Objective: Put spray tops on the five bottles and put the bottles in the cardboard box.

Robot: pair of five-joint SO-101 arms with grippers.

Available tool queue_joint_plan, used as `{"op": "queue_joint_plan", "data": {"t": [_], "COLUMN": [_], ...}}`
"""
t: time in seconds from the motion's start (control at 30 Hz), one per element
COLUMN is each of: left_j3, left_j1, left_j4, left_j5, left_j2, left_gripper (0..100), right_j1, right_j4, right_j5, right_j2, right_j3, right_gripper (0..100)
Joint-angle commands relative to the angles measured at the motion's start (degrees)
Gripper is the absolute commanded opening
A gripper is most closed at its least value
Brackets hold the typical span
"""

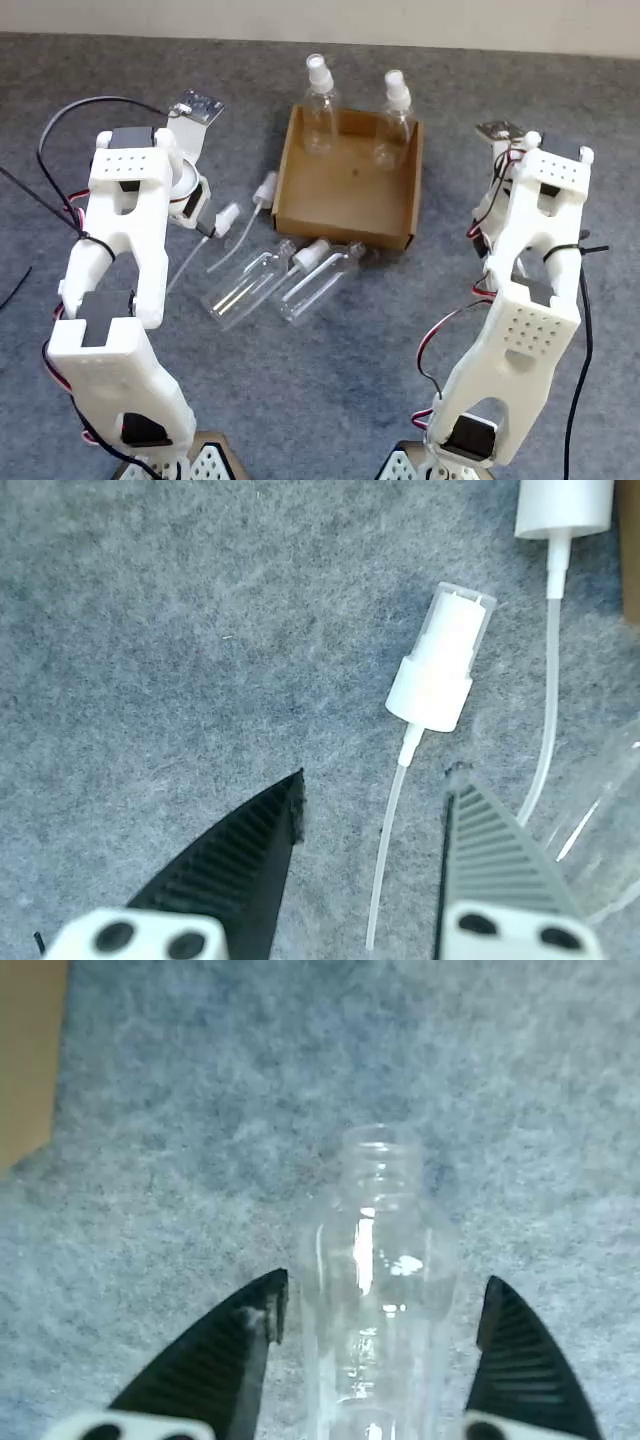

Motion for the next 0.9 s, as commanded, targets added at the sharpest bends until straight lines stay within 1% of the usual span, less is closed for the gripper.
{"op": "queue_joint_plan", "data": {"t": [0.0,0.27,0.4,0.53,0.7,0.8,0.87], "left_j3": [-0.4,-0.4,-0.4,-0.4,-0.4,-0.4,-0.9], "left_j1": [-0.5,-0.6,-0.6,-0.6,-0.6,-0.6,-0.5], "left_j4": [-0.6,-0.6,-0.6,-0.6,-0.6,-0.4,1.5], "left_j5": [-0.1,-0.1,-0.1,-0.1,-0.1,-0.1,-0.4], "left_j2": [-3.8,-3.8,-3.8,-3.8,-3.8,-4.0,-4.0], "left_gripper": [21,21,21,21,21,21,21], "right_j1": [-0.7,-0.5,-0.5,-0.5,-0.5,-0.5,-0.6], "right_j4": [0.2,0.7,0.7,0.7,0.7,0.7,0.7], "right_j5": [-0.2,-0.5,-0.5,-0.5,-0.4,-0.6,-0.9], "right_j2": [-0.3,3.8,2.8,-0.6,-4.3,-8.2,-12.0], "right_j3": [-2.1,-2.7,-2.9,-2.9,-2.9,-2.9,-2.8], "right_gripper": [24.8,23.9,16.6,13.2,3.4,0.9,0.5]}}
